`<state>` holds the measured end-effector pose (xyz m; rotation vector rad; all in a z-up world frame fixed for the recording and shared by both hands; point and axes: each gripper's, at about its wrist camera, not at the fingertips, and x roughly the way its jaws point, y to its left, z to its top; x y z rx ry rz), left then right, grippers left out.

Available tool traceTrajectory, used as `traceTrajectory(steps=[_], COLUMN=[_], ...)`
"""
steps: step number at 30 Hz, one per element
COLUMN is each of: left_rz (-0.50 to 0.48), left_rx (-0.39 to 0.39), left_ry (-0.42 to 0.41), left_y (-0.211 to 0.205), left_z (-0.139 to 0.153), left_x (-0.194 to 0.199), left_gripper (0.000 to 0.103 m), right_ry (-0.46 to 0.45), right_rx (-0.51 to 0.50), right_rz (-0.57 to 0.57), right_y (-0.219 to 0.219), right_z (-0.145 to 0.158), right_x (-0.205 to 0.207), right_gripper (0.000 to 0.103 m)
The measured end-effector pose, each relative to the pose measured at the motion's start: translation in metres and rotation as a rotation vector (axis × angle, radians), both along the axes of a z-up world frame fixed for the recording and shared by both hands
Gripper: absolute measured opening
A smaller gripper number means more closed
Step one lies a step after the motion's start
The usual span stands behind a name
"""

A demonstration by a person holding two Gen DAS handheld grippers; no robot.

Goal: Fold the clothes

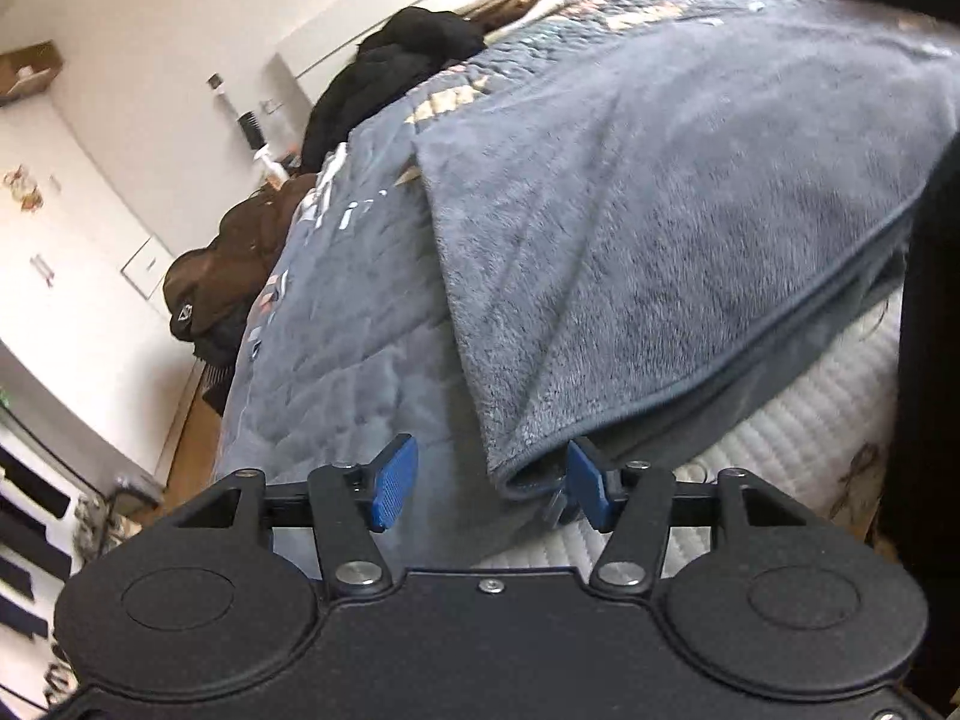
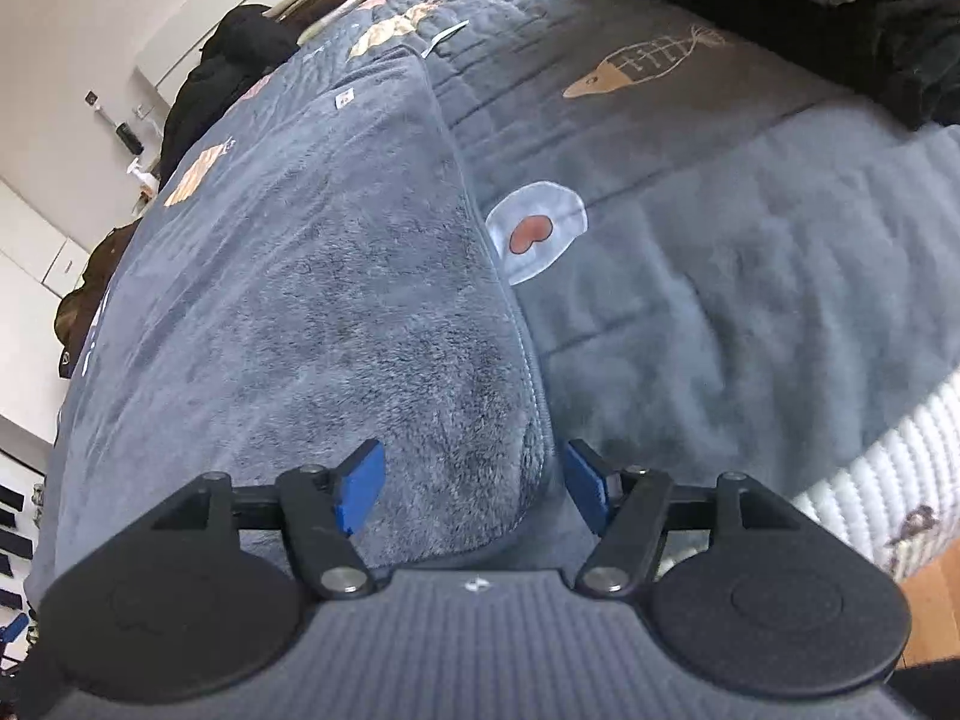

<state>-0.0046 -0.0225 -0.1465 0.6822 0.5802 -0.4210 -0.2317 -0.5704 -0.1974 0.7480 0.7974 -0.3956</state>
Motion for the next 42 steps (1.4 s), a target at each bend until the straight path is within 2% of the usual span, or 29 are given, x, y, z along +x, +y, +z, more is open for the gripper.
traceTrajectory(steps=[7,10,12,15,17,18,19,20,21,22,27,32,35,39,42], left_rz=[0.073,0.106,0.123,0.148,0.165,0.175,0.188,0.201,0.215,0.228,0.274,0.331,0.391,0.427,0.455], left_rx=[-0.059,-0.089,-0.109,-0.140,-0.169,-0.190,-0.215,-0.247,-0.278,-0.310,-0.463,-0.723,-0.840,-0.953,-0.967], left_ry=[0.026,0.045,0.054,0.068,0.082,0.092,0.108,0.129,0.151,0.174,0.310,0.456,0.510,0.588,0.601], left_y=[0.012,0.017,0.020,0.024,0.027,0.028,0.030,0.033,0.036,0.039,0.060,0.090,0.105,0.118,0.118], left_z=[0.003,0.004,0.004,0.004,0.005,0.006,0.006,0.006,0.007,0.007,0.009,0.009,0.003,-0.005,-0.013], left_x=[-0.013,-0.013,-0.013,-0.011,-0.010,-0.008,-0.007,-0.004,-0.002,0.000,0.010,0.023,0.035,0.050,0.060], left_gripper=[0.056,0.056,0.060,0.062,0.062,0.062,0.062,0.062,0.062,0.062,0.062,0.062,0.062,0.062,0.062], right_ry=[0.013,-0.003,-0.021,-0.055,-0.076,-0.080,-0.077,-0.068,-0.069,-0.079,-0.112,-0.130,-0.129,-0.139,-0.152], right_rx=[-0.024,0.005,0.041,0.108,0.158,0.177,0.193,0.208,0.225,0.247,0.262,0.258,0.259,0.255,0.257], right_rz=[0.038,0.034,0.012,-0.033,-0.061,-0.061,-0.060,-0.058,-0.056,-0.055,-0.070,-0.090,-0.100,-0.115,-0.146], right_y=[0.000,-0.005,-0.009,-0.015,-0.018,-0.018,-0.018,-0.018,-0.018,-0.018,-0.017,-0.018,-0.019,-0.021,-0.026], right_z=[-0.016,-0.022,-0.023,-0.024,-0.024,-0.025,-0.026,-0.027,-0.028,-0.029,-0.022,-0.018,-0.019,-0.017,-0.014], right_x=[0.017,0.017,0.015,0.010,0.007,0.007,0.007,0.007,0.007,0.006,0.001,-0.002,-0.001,-0.004,-0.009], right_gripper=[0.066,0.070,0.074,0.073,0.064,0.050,0.041,0.026,0.017,0.015,0.013,0.013,0.013,0.013,0.013])
